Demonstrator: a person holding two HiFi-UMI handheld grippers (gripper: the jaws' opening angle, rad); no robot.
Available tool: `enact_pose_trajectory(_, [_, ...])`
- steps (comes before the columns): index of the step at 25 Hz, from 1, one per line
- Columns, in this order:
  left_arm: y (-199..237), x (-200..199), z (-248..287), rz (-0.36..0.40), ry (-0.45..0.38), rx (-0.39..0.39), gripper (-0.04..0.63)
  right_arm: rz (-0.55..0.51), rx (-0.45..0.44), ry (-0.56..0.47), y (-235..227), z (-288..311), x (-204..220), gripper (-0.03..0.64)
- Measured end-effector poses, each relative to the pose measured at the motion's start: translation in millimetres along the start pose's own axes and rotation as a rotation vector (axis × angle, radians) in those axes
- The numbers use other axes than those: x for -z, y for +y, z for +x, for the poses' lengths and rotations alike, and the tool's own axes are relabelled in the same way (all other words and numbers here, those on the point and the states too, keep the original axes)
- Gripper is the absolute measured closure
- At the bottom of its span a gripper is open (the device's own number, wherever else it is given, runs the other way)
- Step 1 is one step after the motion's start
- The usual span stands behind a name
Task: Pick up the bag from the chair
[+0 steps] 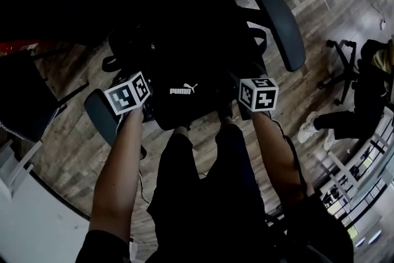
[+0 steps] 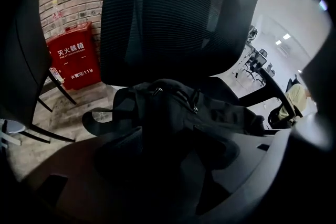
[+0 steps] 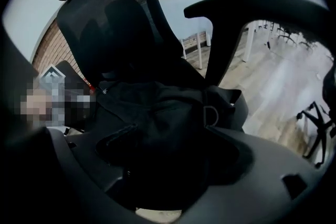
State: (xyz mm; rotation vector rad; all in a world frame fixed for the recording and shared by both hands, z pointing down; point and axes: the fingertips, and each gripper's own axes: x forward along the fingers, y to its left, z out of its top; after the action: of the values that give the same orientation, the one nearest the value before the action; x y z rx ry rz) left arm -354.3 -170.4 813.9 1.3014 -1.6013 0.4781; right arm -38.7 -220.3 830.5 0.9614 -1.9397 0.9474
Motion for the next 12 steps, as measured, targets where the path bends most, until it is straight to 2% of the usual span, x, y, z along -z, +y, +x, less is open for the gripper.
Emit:
enact_pose_trajectory(6, [7,-4,17,-0.041,-0.015,0.027,0.267,0.040,0.019,0.001,-9,24,4,0.227])
enact_pose_trajectory(12, [8,-3,32,-0.059,0.024,0.086,0.245,0.058,0.057,-0.008,-9,34,3,0.230])
